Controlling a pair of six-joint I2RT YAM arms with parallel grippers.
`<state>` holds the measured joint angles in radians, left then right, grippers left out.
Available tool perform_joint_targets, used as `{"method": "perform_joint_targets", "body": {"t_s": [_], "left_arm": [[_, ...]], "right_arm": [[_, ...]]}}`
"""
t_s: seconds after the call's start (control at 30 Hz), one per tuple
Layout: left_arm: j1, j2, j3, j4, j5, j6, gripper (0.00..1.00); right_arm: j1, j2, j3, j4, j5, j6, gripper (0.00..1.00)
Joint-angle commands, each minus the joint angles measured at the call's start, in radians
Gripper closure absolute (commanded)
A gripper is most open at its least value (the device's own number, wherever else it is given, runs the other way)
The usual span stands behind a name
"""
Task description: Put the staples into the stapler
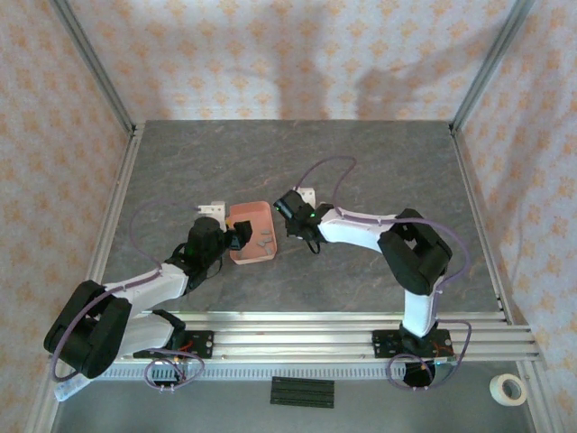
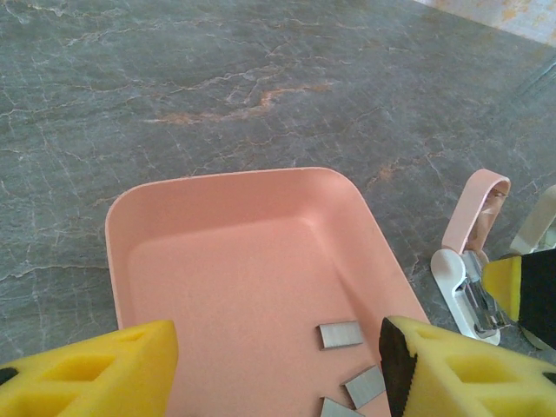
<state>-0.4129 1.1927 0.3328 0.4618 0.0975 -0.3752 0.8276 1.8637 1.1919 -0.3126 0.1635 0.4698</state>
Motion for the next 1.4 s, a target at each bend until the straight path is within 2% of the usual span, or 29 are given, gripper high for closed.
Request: {"method": "perform_joint_targets", "body": {"t_s": [0.0,0.37,0.8,1.37], "left_arm": [[-0.007,-0.009,0.0,0.022,-0.005,0.004,0.36],[-0.006,-0.01,0.002,0.022,-0.004,0.004,0.36],[-0.007,-0.003,0.008,0.029,0.005,0.0,0.36],[-0.006,-0.011,0.009,0.026,0.008,0.001,0.36]], "right_arm": [[-0.006,0.018,0.029,-0.031,0.014,-0.009,0.88],[-0.006,0.032,0.034,-0.047,0.014,-0.008,0.89],[-0.005,-0.047,0.009,-0.015,0.009,-0.045,0.89],[-0.019,-0.019,-0.002,-0.032,0.011,-0.075,0.89]]}}
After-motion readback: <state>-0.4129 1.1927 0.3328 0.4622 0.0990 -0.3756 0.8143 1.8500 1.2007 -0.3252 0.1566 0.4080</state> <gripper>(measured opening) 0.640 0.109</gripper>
